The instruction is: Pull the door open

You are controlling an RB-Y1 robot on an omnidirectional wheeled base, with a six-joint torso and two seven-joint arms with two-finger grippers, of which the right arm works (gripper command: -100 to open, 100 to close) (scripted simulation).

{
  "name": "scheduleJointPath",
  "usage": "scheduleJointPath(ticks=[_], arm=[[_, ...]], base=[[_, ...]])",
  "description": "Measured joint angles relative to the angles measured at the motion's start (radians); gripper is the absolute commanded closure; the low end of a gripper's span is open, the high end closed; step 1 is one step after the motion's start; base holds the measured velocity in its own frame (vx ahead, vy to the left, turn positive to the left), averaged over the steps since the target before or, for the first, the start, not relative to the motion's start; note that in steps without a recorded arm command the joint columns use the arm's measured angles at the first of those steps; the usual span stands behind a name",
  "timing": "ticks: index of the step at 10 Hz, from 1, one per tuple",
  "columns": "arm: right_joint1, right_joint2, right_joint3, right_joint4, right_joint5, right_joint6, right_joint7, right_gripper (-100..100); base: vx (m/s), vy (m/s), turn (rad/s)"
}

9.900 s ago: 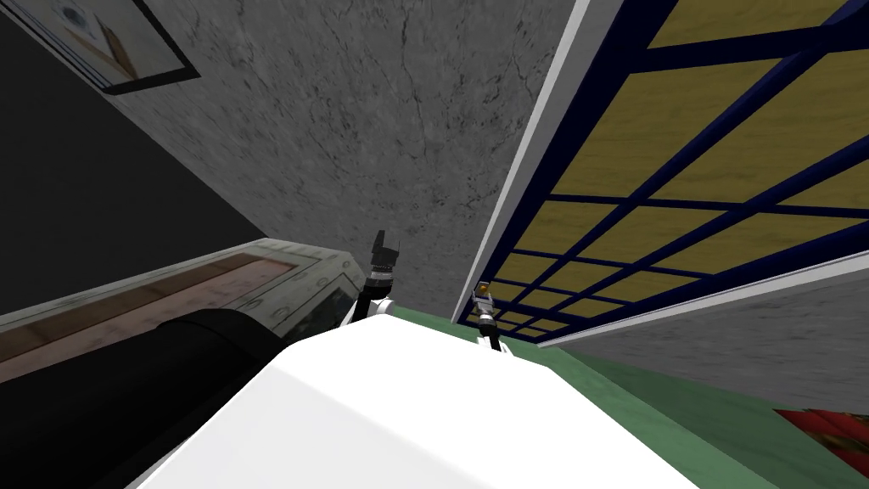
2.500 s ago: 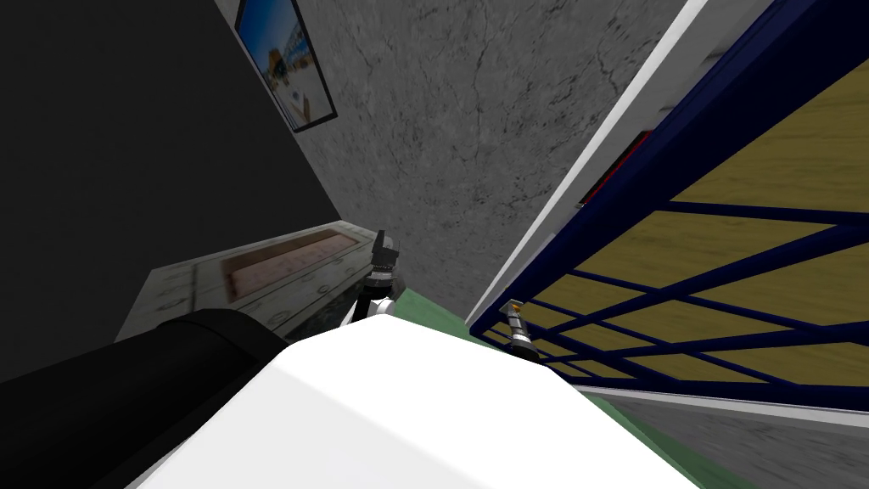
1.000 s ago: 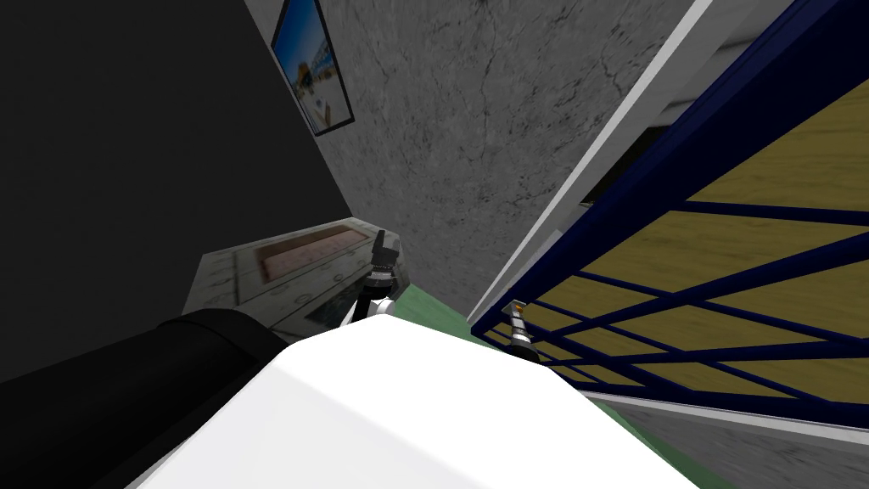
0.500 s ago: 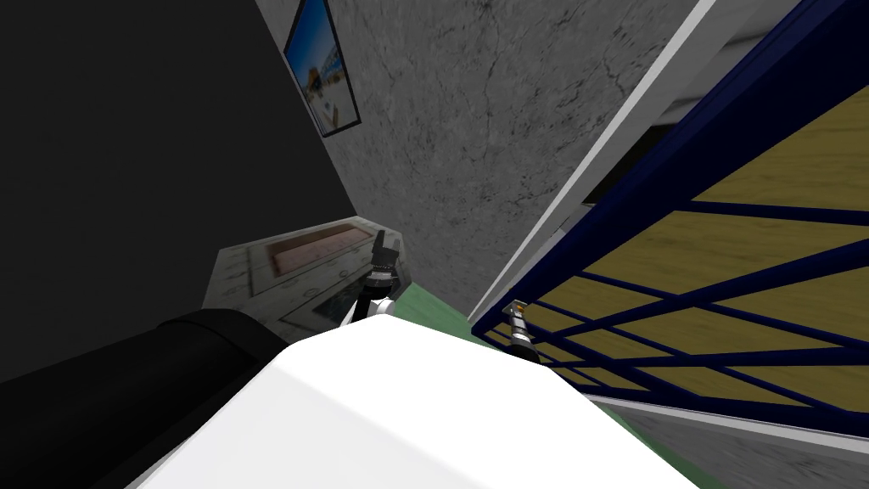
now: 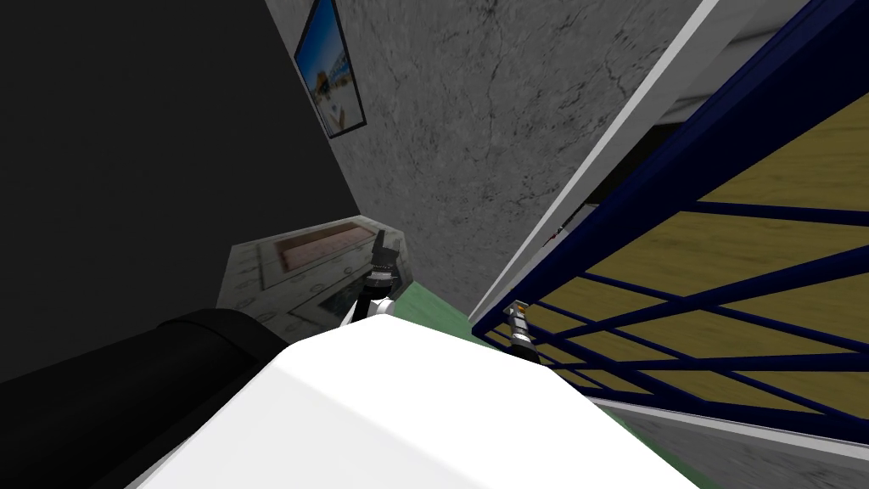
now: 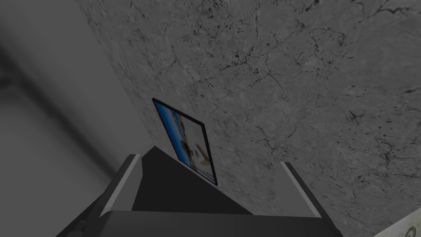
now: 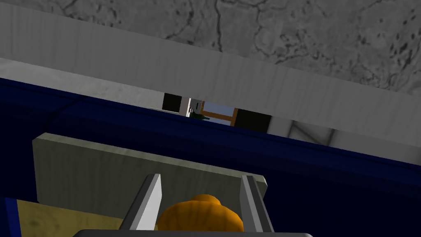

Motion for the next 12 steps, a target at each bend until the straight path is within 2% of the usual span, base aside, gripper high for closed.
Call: scheduleJointPath(ticks=[1, 4, 8, 9, 10, 11, 12], arm=[[0.004, -0.002, 0.008, -0.010, -0.013, 0.005, -0.029, 100], [-0.014, -0.005, 0.021, 0.020, -0.034, -0.009, -0.099, 100], [-0.014, -0.009, 0.044, 0.016, -0.071, -0.012, -0.197, 100], [-0.028, -0.010, 0.047, 0.041, -0.078, -0.025, -0.220, 100], [-0.003, -0.007, 0.049, -0.011, -0.080, 0.000, -0.228, 100], [-0.004, -0.011, 0.055, -0.014, -0.088, 0.007, -0.251, 100], [-0.013, -0.018, 0.063, 0.006, -0.100, -0.004, -0.284, 100]], base=[[-0.036, -0.018, 0.022], [-0.034, -0.011, 0.045], [-0.031, -0.013, 0.042], [-0.018, -0.002, 0.009], [-0.026, -0.007, 0.037], [-0.039, -0.010, 0.079], [-0.029, -0.021, 0.019]])
